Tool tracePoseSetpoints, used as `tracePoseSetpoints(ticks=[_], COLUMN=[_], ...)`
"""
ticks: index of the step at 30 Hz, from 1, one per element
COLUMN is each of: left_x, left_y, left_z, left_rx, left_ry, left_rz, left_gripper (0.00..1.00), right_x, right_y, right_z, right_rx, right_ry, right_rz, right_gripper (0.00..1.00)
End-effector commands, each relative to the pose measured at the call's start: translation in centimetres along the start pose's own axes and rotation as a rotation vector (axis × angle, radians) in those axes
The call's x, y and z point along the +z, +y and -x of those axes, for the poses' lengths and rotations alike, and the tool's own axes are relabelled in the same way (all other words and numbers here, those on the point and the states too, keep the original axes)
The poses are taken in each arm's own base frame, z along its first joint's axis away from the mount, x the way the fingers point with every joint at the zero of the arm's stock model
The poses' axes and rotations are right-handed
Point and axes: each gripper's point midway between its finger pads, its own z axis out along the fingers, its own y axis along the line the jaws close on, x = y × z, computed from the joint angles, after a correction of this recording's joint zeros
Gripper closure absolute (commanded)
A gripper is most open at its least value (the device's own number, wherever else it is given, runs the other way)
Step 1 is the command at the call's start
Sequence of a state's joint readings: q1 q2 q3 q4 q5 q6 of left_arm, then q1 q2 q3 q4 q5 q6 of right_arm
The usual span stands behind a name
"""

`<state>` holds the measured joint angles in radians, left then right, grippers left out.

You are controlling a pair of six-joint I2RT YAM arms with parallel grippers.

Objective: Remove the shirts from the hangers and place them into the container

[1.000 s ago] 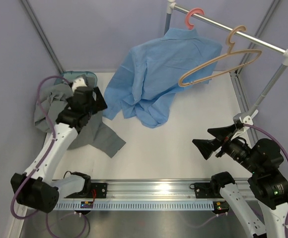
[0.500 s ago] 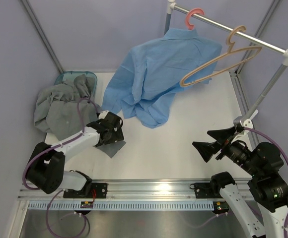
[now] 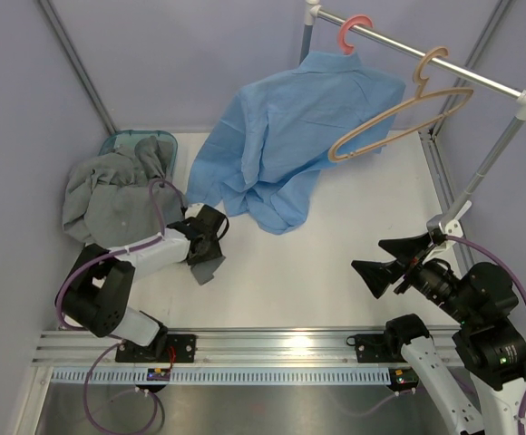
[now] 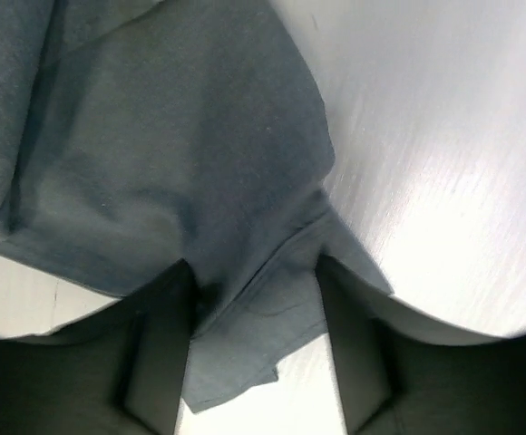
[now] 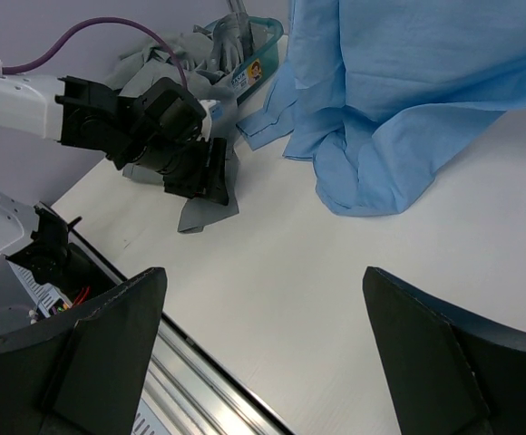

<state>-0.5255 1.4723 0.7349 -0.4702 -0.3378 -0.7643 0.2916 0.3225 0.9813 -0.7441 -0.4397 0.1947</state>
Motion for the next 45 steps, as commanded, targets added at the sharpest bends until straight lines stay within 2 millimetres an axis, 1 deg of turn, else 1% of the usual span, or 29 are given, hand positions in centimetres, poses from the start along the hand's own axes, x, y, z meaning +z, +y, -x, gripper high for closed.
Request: tracePoseSetpoints(ticks=[1, 2, 4, 5, 7, 8, 11, 12, 14, 15, 17, 18, 19, 20, 21, 22, 23, 25, 27, 29, 30, 32, 33, 36, 37, 38, 40, 43, 45], left_x=[0.8, 0.9, 0.9, 0.9, 0.2, -0.6, -3.7, -5.4, -8.3, -10.6, -13.1, -14.1, -16.6, -16.9, -17.5, -19.8, -19.1, -19.7, -19.1, -17.4, -15.2, -12.4, -9.4, -4.9, -2.0, -0.7, 2.9, 7.0, 8.6], left_y=[0.4, 0.6, 0.6, 0.6, 1.2, 0.7, 2.2, 2.7, 4.1, 5.2, 6.7, 8.8, 9.3, 10.2, 12.1, 12.5, 12.7, 14.1, 14.8, 14.6, 15.8, 16.0, 16.0, 15.6, 15.4, 15.3, 15.5, 16.0, 16.5], left_z=[-0.7, -0.7, -0.6, -0.5, 0.2, 1.7, 5.6, 9.1, 12.5, 16.1, 19.8, 21.9, 25.0, 26.7, 28.4, 31.1, 32.6, 35.3, 38.1, 39.4, 40.4, 41.2, 41.5, 41.7, 40.8, 40.2, 37.6, 34.1, 32.3], left_rx=[-0.002, 0.0, -0.003, -0.003, 0.012, 0.013, 0.037, 0.029, 0.021, 0.008, -0.025, -0.047, -0.097, -0.113, -0.144, -0.187, -0.189, -0.234, -0.279, -0.291, -0.316, -0.313, -0.306, -0.267, -0.238, -0.237, -0.215, -0.202, -0.192], left_ry=[0.017, 0.023, 0.027, 0.028, 0.015, -0.014, -0.12, -0.199, -0.28, -0.357, -0.442, -0.473, -0.546, -0.56, -0.58, -0.65, -0.651, -0.706, -0.756, -0.771, -0.773, -0.753, -0.717, -0.65, -0.595, -0.565, -0.46, -0.319, -0.237], left_rz=[0.03, 0.033, 0.03, 0.028, 0.046, 0.04, 0.104, 0.125, 0.163, 0.195, 0.228, 0.279, 0.275, 0.315, 0.361, 0.353, 0.367, 0.401, 0.424, 0.42, 0.446, 0.451, 0.458, 0.46, 0.468, 0.463, 0.462, 0.44, 0.435], left_gripper=[0.51, 0.66, 0.81, 0.98, 1.0, 1.0, 1.0, 1.0, 1.0, 1.0, 1.0, 1.0, 1.0, 1.0, 1.0, 1.0, 1.0, 1.0, 1.0, 1.0, 1.0, 1.0, 1.0, 0.98, 0.97, 0.96, 0.94, 0.91, 0.85], right_x=[-0.3, -0.2, -0.2, -0.3, -0.3, -0.3, -0.3, -0.3, -0.3, -0.3, -0.2, -0.1, -0.1, -0.1, 0.0, 0.1, 0.2, 0.4, 0.6, 0.7, 0.7, 0.9, 0.9, 1.3, 1.4, 1.6, 1.7, 1.8, 1.9], right_y=[0.8, 0.7, 0.7, 0.7, 0.7, 0.8, 0.8, 0.7, 0.7, 0.6, 0.6, 0.6, 0.6, 0.5, 0.5, 0.4, 0.3, 0.2, 0.1, 0.0, -0.1, -0.2, -0.2, -0.6, -0.7, -0.9, -1.0, -1.4, -1.4], right_z=[0.7, 0.7, 0.7, 0.7, 0.7, 0.8, 0.7, 0.7, 0.8, 0.8, 0.7, 0.8, 0.8, 0.7, 0.7, 0.7, 0.6, 0.6, 0.5, 0.4, 0.4, 0.4, 0.3, 0.2, 0.1, 0.1, 0.1, 0.1, 0.1], right_rx=[-0.034, -0.034, -0.034, -0.035, -0.036, -0.036, -0.035, -0.038, -0.039, -0.041, -0.04, -0.04, -0.04, -0.039, -0.037, -0.037, -0.036, -0.033, -0.029, -0.027, -0.027, -0.026, -0.023, -0.013, -0.012, -0.008, -0.008, -0.013, -0.016], right_ry=[-0.034, -0.034, -0.034, -0.036, -0.037, -0.038, -0.033, -0.031, -0.033, -0.032, -0.029, -0.029, -0.029, -0.026, -0.023, -0.021, -0.018, -0.013, -0.008, -0.005, -0.004, -0.003, 0.002, 0.015, 0.02, 0.027, 0.028, 0.028, 0.028], right_rz=[0.038, 0.036, 0.036, 0.036, 0.037, 0.037, 0.036, 0.035, 0.032, 0.03, 0.03, 0.03, 0.03, 0.029, 0.03, 0.028, 0.027, 0.026, 0.023, 0.019, 0.016, 0.015, 0.013, 0.003, -0.003, -0.008, -0.014, -0.028, -0.03], right_gripper=[0.01, 0.01, 0.0, 0.01, 0.0, 0.0, 0.0, 0.01, 0.01, 0.01, 0.01, 0.01, 0.01, 0.01, 0.01, 0.0, 0.01, 0.01, 0.0, 0.01, 0.01, 0.01, 0.01, 0.0, 0.01, 0.01, 0.0, 0.01, 0.01])
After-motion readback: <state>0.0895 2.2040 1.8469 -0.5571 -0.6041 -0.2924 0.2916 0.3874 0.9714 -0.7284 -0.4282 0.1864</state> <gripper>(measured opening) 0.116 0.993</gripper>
